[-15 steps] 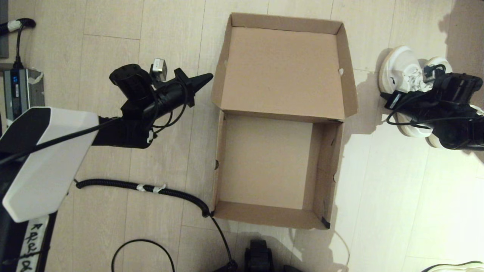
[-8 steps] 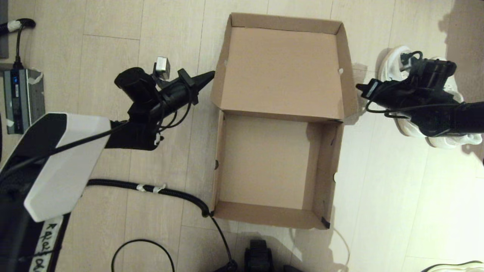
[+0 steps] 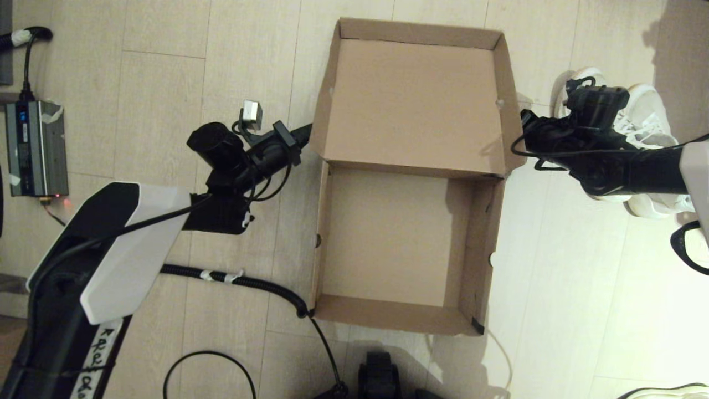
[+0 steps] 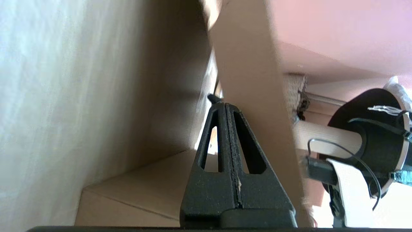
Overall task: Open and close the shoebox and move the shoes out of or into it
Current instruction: Close the shoe box
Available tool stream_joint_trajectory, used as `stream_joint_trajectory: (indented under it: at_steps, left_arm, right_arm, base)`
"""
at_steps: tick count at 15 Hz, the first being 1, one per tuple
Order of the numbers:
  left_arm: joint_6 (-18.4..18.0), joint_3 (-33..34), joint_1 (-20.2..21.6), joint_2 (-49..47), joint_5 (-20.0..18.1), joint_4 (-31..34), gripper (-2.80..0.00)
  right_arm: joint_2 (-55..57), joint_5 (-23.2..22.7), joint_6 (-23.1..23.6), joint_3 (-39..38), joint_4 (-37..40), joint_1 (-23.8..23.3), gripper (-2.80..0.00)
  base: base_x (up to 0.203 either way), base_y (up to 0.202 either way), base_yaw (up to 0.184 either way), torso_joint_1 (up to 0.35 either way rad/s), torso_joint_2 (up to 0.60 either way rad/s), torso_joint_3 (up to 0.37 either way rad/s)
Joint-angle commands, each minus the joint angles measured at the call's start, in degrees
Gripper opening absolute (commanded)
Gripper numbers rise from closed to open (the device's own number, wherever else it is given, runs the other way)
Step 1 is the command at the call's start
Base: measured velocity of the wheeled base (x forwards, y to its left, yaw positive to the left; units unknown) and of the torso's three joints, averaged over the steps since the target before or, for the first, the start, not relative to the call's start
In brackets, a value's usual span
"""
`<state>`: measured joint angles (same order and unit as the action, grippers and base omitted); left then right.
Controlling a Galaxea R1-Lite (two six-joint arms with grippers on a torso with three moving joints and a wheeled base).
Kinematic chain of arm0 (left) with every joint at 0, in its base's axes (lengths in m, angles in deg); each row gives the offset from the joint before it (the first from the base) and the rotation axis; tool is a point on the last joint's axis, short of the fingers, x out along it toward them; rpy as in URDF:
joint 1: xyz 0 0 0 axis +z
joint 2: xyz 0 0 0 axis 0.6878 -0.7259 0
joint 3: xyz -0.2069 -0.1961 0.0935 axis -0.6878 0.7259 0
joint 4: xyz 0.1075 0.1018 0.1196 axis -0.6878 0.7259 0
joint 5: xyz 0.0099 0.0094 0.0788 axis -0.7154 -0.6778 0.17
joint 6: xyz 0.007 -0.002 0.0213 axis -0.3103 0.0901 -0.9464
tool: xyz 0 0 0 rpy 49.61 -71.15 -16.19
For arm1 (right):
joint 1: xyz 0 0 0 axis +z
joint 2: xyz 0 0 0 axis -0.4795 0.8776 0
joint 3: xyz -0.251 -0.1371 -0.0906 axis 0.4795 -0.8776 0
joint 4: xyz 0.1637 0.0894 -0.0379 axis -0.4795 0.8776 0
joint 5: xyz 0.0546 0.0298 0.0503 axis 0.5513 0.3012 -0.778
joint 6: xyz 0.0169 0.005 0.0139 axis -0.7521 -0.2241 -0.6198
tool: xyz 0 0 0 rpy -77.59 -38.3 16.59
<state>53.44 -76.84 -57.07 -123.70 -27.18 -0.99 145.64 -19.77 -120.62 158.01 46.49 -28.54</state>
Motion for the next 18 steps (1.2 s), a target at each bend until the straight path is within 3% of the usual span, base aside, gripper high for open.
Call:
stream_joint_trajectory:
  at_steps: [1,5,9,15,18]
  left_arm:
    - [0.33,-0.09,-0.09,-0.90,-0.30,-0.35,-2.80]
    - [0.33,-0.10,-0.11,-0.61,-0.39,-0.29,-2.80]
    - [0.42,-0.10,-0.60,0.44,-1.95,-0.23,-2.80]
    - [0.50,-0.10,-1.56,0.61,-2.16,-0.37,-2.80]
    - [0.50,-0.10,-2.17,1.07,-2.16,-0.55,-2.80]
  right_arm:
    - [0.39,-0.27,-2.67,1.22,0.33,0.07,-2.80]
    - [0.18,-0.92,-10.52,3.55,2.64,0.07,-2.80]
    - [-0.58,-2.92,-14.01,5.83,4.84,0.07,-2.80]
    - [-1.51,-7.64,-26.34,6.11,6.74,0.10,-2.80]
    - [-2.55,-9.96,-30.27,6.05,6.74,0.07,-2.80]
  base:
    - [0.000,0.000,0.000,0.000,0.00,0.000]
    - [0.000,0.000,0.000,0.000,0.00,0.000]
    - [0.000,0.000,0.000,0.000,0.00,0.000]
    - [0.000,0.000,0.000,0.000,0.00,0.000]
    - [0.000,0.000,0.000,0.000,0.00,0.000]
